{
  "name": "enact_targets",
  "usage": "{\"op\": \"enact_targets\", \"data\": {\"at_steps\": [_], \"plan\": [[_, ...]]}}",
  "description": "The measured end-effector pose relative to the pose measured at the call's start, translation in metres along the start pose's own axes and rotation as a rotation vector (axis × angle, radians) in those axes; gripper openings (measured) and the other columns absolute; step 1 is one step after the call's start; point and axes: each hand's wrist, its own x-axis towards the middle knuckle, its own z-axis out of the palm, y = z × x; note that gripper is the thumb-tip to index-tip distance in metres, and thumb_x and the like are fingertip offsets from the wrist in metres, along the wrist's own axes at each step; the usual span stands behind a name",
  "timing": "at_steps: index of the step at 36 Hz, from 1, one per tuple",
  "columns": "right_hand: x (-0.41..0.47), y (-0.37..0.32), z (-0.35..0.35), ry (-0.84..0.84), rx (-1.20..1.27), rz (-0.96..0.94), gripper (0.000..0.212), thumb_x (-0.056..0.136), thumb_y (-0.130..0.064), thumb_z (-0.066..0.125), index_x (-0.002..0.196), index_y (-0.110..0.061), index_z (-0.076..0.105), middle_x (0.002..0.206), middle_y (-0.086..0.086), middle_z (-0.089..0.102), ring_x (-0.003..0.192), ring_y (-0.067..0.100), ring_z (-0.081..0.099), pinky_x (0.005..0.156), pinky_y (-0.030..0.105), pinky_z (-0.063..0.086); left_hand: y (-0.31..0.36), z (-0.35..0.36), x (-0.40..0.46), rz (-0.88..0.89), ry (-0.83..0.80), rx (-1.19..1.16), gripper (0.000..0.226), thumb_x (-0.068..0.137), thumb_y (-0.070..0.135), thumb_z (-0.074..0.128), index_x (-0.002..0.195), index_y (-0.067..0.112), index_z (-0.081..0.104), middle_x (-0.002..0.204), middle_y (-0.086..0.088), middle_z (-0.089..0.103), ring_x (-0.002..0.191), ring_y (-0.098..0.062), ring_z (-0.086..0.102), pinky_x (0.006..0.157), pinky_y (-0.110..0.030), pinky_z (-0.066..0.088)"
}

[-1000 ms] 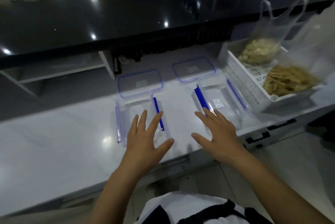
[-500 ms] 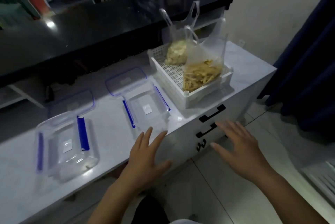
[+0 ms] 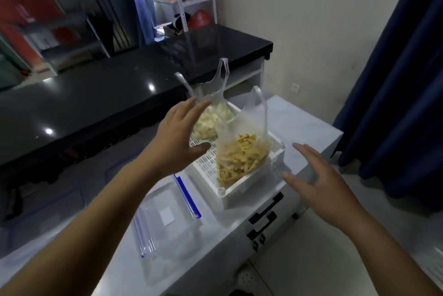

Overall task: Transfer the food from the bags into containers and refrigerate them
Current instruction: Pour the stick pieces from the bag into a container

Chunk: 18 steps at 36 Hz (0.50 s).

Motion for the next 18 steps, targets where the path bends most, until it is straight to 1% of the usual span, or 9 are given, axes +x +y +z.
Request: {"op": "enact_targets", "data": {"at_steps": [3,4,5,7,8,11,13,15,18], "plan": [[0.028,-0.002,-0.001,0.023,0.053,-0.002,0.070,0.078,-0.061,0.065,0.141,-0.059,0.035,0.131,-0.054,0.022,0.114,-0.038,0.023,0.098,0.010,0.024,-0.006,-0.002,0.041,0.082,-0.032,0.108,0.096,0.084,0.035,0.078,0.157,0.043,0.016,0.168,0.003,0.008,0.154,-0.022,0.004,0.123,-0.045,0.010],[0.038,-0.002,0.000,0.029,0.070,0.007,0.071,0.077,-0.062,0.065,0.142,-0.058,0.036,0.128,-0.055,0.023,0.110,-0.041,0.022,0.095,0.010,0.026,-0.009,-0.003,0.054,0.105,-0.033,0.122,0.096,0.084,0.034,0.079,0.157,0.042,0.018,0.168,0.001,0.011,0.154,-0.023,0.005,0.124,-0.045,0.011],[0.046,-0.002,0.001,0.032,0.085,0.022,0.072,0.076,-0.064,0.065,0.142,-0.059,0.036,0.130,-0.053,0.027,0.110,-0.040,0.024,0.095,0.013,0.027,-0.013,-0.003,0.065,0.130,-0.032,0.127,0.094,0.083,0.033,0.079,0.157,0.040,0.022,0.168,0.001,0.014,0.154,-0.024,0.009,0.124,-0.047,0.013],[0.060,-0.002,0.005,0.032,0.109,0.051,0.072,0.074,-0.067,0.065,0.140,-0.063,0.034,0.135,-0.046,0.032,0.119,-0.026,0.031,0.098,0.021,0.030,-0.018,-0.001,0.085,0.178,-0.029,0.095,0.087,0.083,0.031,0.080,0.155,0.035,0.031,0.165,0.000,0.023,0.153,-0.024,0.017,0.122,-0.050,0.019],[0.067,-0.002,0.008,0.028,0.118,0.054,0.072,0.074,-0.067,0.065,0.139,-0.065,0.034,0.135,-0.048,0.032,0.122,-0.021,0.033,0.099,0.021,0.031,-0.020,0.000,0.093,0.202,-0.034,0.061,0.083,0.083,0.031,0.080,0.153,0.034,0.036,0.164,0.000,0.026,0.151,-0.023,0.020,0.121,-0.051,0.021],[0.082,-0.003,0.016,0.017,0.156,0.038,0.072,0.071,-0.071,0.065,0.136,-0.068,0.034,0.123,-0.061,0.030,0.113,-0.035,0.031,0.089,0.010,0.032,-0.019,0.005,0.114,0.268,-0.086,0.020,0.073,0.085,0.035,0.078,0.149,0.034,0.043,0.163,0.001,0.028,0.151,-0.022,0.021,0.121,-0.051,0.022],[0.085,-0.003,0.020,0.007,0.201,0.045,0.074,0.068,-0.074,0.064,0.135,-0.069,0.034,0.121,-0.062,0.032,0.109,-0.039,0.029,0.084,0.007,0.032,-0.015,0.006,0.126,0.302,-0.135,0.035,0.072,0.086,0.037,0.077,0.149,0.035,0.043,0.164,0.002,0.026,0.151,-0.022,0.020,0.121,-0.054,0.021],[0.088,-0.002,0.022,-0.015,0.234,0.038,0.074,0.069,-0.075,0.065,0.136,-0.069,0.034,0.120,-0.063,0.032,0.110,-0.038,0.029,0.083,0.008,0.033,-0.008,0.004,0.138,0.316,-0.222,0.051,0.075,0.086,0.039,0.076,0.150,0.041,0.037,0.165,0.005,0.021,0.153,-0.021,0.014,0.122,-0.056,0.019],[0.092,-0.003,0.024,-0.060,0.253,0.025,0.072,0.071,-0.071,0.067,0.135,-0.070,0.033,0.134,-0.052,0.035,0.122,-0.030,0.029,0.086,0.008,0.034,0.001,0.001,0.156,0.356,-0.378,0.108,0.084,0.084,0.039,0.077,0.150,0.052,0.027,0.167,0.009,0.014,0.153,-0.020,0.008,0.122,-0.053,0.014]]}}
